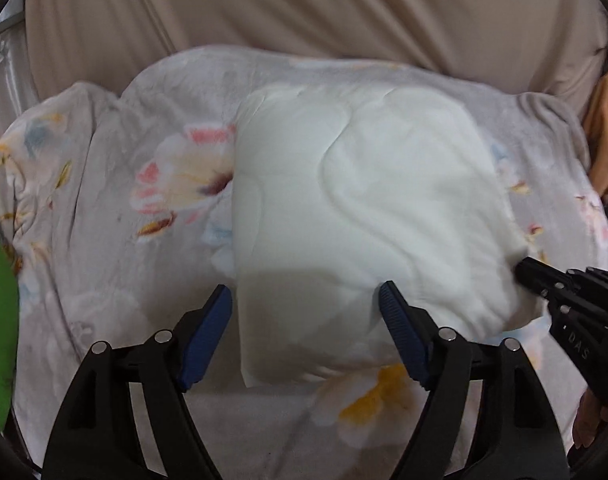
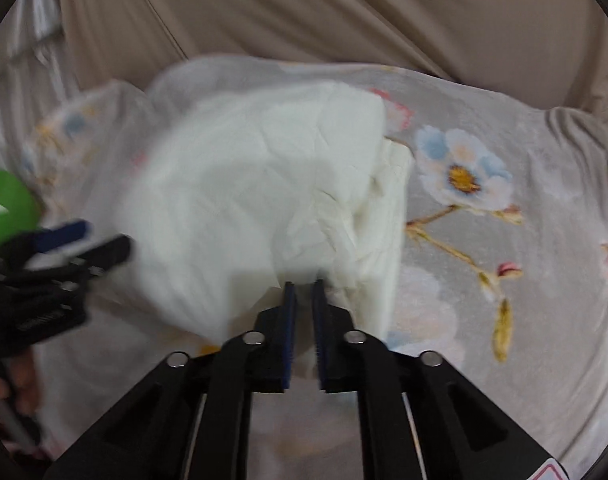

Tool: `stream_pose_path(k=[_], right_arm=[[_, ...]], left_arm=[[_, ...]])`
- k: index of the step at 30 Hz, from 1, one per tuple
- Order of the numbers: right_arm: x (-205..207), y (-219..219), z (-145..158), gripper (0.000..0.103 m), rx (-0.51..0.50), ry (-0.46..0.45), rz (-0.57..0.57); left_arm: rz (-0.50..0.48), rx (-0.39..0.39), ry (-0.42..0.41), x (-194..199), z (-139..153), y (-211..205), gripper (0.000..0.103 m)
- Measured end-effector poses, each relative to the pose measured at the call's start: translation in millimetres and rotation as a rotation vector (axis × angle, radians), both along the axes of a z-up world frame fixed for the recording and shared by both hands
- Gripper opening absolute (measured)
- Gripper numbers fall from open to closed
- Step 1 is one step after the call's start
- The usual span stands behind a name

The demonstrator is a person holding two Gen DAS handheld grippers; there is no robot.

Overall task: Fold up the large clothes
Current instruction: 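Lower the folded jacket onto the blanket with both tools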

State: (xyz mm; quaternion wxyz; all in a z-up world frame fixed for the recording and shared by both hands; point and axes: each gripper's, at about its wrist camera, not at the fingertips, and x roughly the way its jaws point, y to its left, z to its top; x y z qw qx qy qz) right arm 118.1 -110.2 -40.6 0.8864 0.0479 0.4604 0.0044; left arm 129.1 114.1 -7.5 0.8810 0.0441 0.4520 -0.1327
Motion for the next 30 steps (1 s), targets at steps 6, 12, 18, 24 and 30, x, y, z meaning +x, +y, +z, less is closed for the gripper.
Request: stream_pose_path(k=[6, 12, 18, 24, 30], right_arm=[[20.3, -15.0, -50.1, 0.004, 0.053, 0.117, -0.060], [8.0, -19.8, 24.7, 0.001, 0.126, -0.041, -0.106], [92.9, -15.4, -1.4, 0.001, 0.091, 0.072, -0.114], [83.0, -32.0, 9.8, 0.000, 0.192, 0.031, -0.162], [36.9, -22.1, -14.2, 0.001, 0.180, 0.089, -0.131]], left_arm=[[0.017, 0.021, 0.058, 12.1, -33.5, -10.4, 0.079], [0.040, -0.039, 0.054, 13.1, -8.9, 3.6, 0.075], [0.077, -0.072, 0.006, 18.7, 5.9, 1.1, 0.075], [0.067, -0.015, 0.030, 34.4, -3.1, -2.1, 0.076], [0.087, -0.061, 0.071, 31.5, -11.7, 3.5, 0.078]])
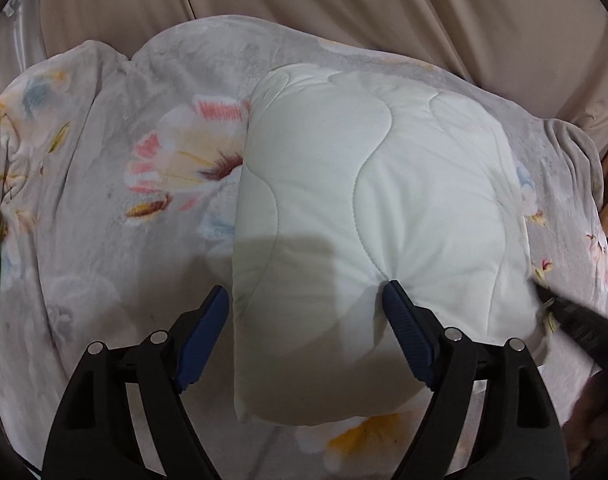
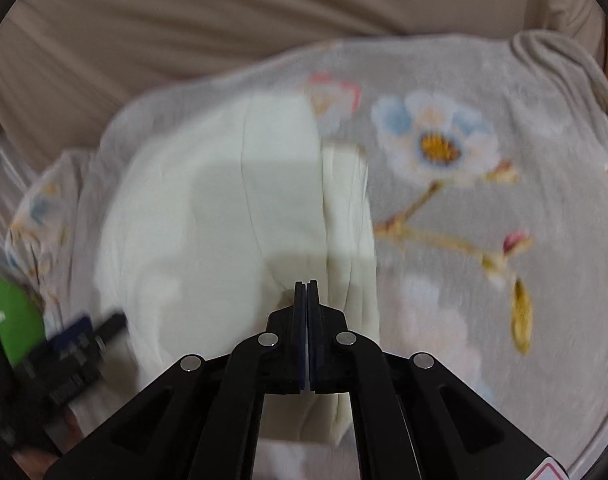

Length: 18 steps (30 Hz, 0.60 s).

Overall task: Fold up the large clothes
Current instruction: 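Lower the folded jacket onto the blanket with both tools, then open both tools and withdraw them from the folded jacket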

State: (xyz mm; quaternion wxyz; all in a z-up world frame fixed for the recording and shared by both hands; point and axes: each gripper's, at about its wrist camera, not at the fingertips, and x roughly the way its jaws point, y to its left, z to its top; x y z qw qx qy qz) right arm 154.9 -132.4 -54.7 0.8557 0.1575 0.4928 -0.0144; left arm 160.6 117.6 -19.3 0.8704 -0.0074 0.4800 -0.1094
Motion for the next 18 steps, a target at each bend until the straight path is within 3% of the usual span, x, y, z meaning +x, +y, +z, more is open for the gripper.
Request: stream_pose_path(k=[2, 4, 7, 13, 15, 17, 18], right_arm=[[1.2, 3.7, -3.8, 0.000, -0.051, 0.015, 0.010], [-15.0, -3.2, 25.2, 0.001, -0.013, -0.060, -0.001], [-48.3, -6.6, 45.4, 0.001, -0.036, -0.115, 0.028], [-94.3, 1.0, 2.5, 0.005, -0.046, -0.012, 0.027], [-106.6, 0.9, -5.4, 0.013, -0.053, -0.020, 0.011], [-114.5, 2.9, -12.8, 0.028, -0.043, -0.005, 0.007], [-118.1, 4.7, -16.1, 0.029, -0.039, -0.003, 0.013]], left_arm=[[-0.005, 0.016, -0.004, -4.5, 2.5, -4.3, 0.078], [-0.019, 0.041, -0.026, -14.8, 12.2, -7.6, 0.077], [-0.017, 0.068, -0.053, -34.4, 23.3, -10.7, 0.078], [0.025, 0.089, -0.045, -70.9, 16.4, -18.1, 0.087], [0.031, 0.100, -0.036, -80.6, 6.0, -19.0, 0.087], [0.023, 0.126, -0.026, -90.1, -5.5, -21.7, 0.087], [0.013, 0.128, -0.016, -95.8, -12.7, -23.2, 0.087]])
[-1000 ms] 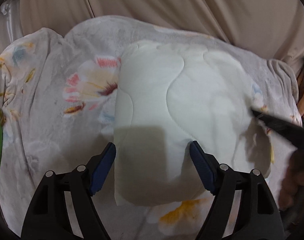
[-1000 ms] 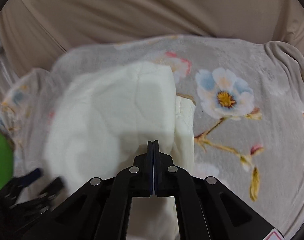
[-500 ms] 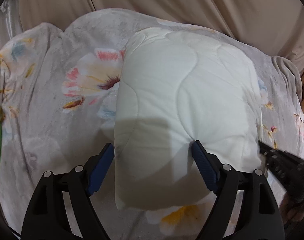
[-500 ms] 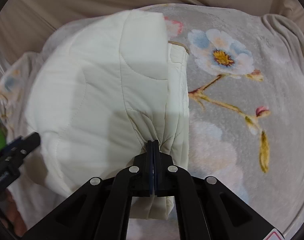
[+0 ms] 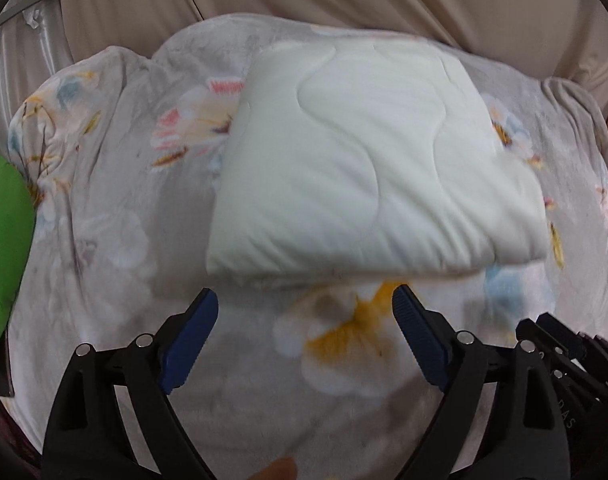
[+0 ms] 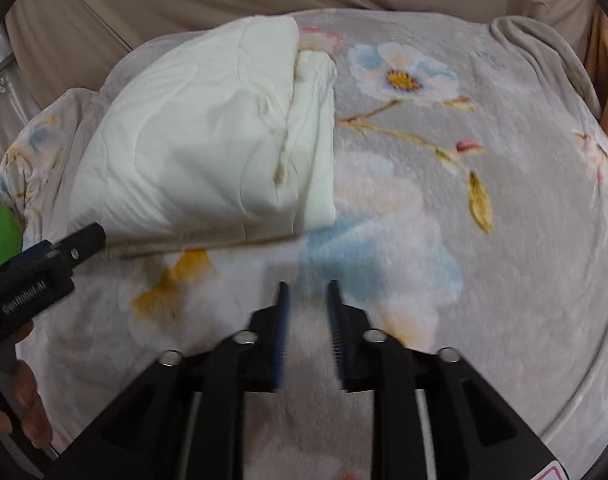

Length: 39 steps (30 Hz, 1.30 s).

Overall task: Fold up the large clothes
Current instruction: 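Open both tools and withdraw them from the folded jacket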

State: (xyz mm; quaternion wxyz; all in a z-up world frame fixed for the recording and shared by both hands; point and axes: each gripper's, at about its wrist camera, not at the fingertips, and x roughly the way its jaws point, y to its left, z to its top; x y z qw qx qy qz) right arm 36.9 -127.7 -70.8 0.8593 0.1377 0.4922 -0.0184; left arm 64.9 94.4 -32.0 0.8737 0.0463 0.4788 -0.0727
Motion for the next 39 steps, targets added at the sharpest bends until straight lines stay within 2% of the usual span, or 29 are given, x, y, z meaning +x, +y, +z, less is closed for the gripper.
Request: stream_pose_path(k=[3, 7, 13, 23, 39], right_arm=[[-10.0, 8.3, -7.1, 0.035, -0.025, 0.013, 0.009], [-18.8, 11.8, -15.3, 0.043, -0.010, 0.029, -0.003], [-21.8, 17.0, -26.3, 0.044, -0.019, 0.057, -0.004], [-25.4, 25.6, -24.5, 0.045, -0.039, 0.049, 0.028], [-22.1, 26.3, -21.4, 0.045, -0.051, 0.043, 0.042]], left_arm=[[-0.020, 0.019, 0.030, -12.5, -17.5, -2.5, 0.087], [-0.020, 0.009, 0.057, -24.7, -34.3, -1.7, 0.087], [0.002, 0.026, 0.077, -33.7, -53.9, 3.0, 0.087], [0.001, 0.035, 0.059, -47.2, -58.1, 1.9, 0.086], [0.026, 0.040, 0.046, -46.8, -54.2, 1.4, 0.086]])
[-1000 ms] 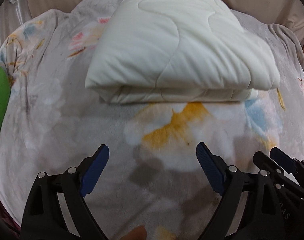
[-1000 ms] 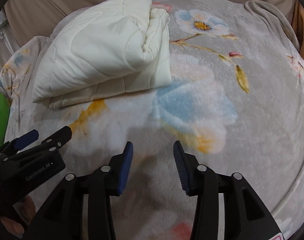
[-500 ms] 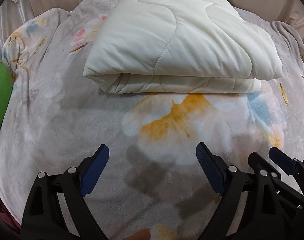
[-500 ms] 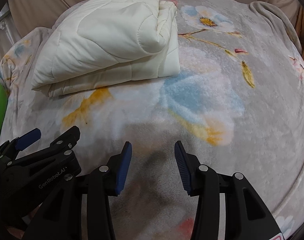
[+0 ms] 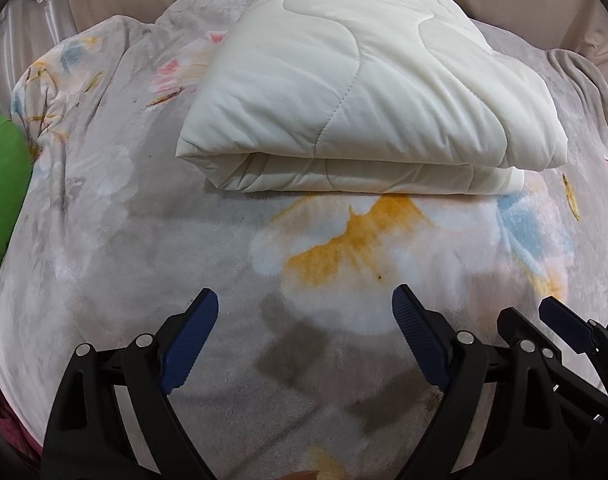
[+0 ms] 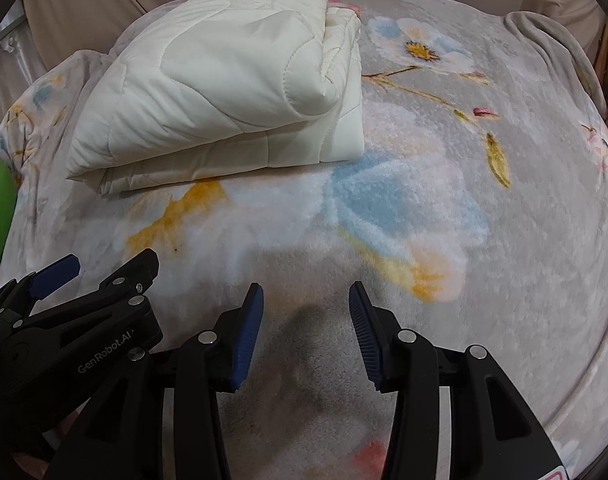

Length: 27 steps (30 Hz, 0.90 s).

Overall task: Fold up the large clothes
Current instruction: 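Open both tools and withdraw them from the folded jacket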

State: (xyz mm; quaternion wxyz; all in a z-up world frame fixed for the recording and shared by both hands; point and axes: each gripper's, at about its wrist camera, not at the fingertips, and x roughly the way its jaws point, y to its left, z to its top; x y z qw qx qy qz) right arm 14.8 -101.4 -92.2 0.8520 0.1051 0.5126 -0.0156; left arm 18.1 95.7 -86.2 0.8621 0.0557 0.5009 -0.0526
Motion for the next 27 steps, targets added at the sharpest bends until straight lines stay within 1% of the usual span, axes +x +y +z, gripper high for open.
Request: stream_pose_path(k=[6, 10, 27], right_arm=[[-0.7, 0.4, 0.7, 0.045, 0.004, -0.002, -0.003], [-1.6, 0.4, 0.8, 0.045, 0.006, -0.002, -0.002], [-4.9, 3.2, 6.3, 0.045, 0.003, -0.026, -0.020]], left_arm=[[-0.004, -0.013, 0.008, 0.6, -0.4, 2.4, 0.086], [-0.008, 0.000, 0.000, 0.8, -1.6, 3.7, 0.086], [-0.006, 0.003, 0.000, 2.4, 2.6, 5.8, 0.086]])
